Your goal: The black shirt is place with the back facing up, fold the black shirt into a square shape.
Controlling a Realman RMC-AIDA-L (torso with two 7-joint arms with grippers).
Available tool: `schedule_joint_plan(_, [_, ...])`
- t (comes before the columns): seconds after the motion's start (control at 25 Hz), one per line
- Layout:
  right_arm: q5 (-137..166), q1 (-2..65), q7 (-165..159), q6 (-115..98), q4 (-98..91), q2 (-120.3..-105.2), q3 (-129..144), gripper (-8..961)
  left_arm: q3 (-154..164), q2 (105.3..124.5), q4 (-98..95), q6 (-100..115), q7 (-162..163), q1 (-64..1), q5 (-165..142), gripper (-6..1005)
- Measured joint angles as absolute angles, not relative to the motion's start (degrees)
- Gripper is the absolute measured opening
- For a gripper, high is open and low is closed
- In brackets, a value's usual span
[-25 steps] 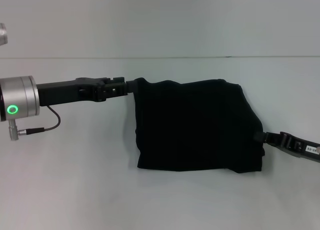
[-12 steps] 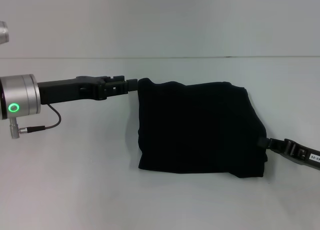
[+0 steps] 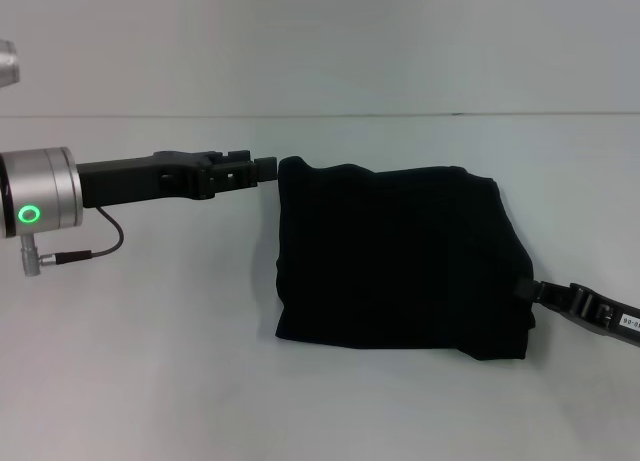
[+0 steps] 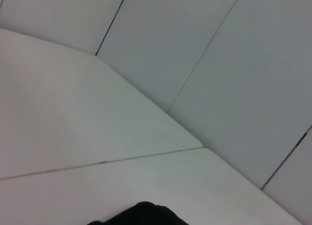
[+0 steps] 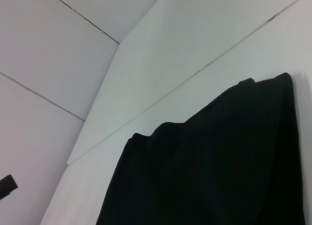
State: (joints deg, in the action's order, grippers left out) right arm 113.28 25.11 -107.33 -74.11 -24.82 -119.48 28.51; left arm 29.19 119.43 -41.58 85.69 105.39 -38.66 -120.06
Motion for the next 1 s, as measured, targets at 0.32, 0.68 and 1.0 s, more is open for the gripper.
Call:
schedule_joint_plan(0.32, [113.32,24.22,-106.71,-74.85,-24.71,-119.49,27.57,65,29.19,119.26,-41.48,85.51,105.43,-38.94,-120.06,575])
schedule_joint_plan(0.68, [113.39,24.13,-106.12,-75.08,-24.52,-119.3,26.92,104,29.26,119.26,-41.48,85.63,105.47,-38.87,-120.06,576])
schedule_joint_plan(1.0, [113.33,23.35,-105.96,-75.89,-24.95,-118.51,25.12,140,29.13,119.27,-41.49,85.62,105.47,-38.84,-120.02,577])
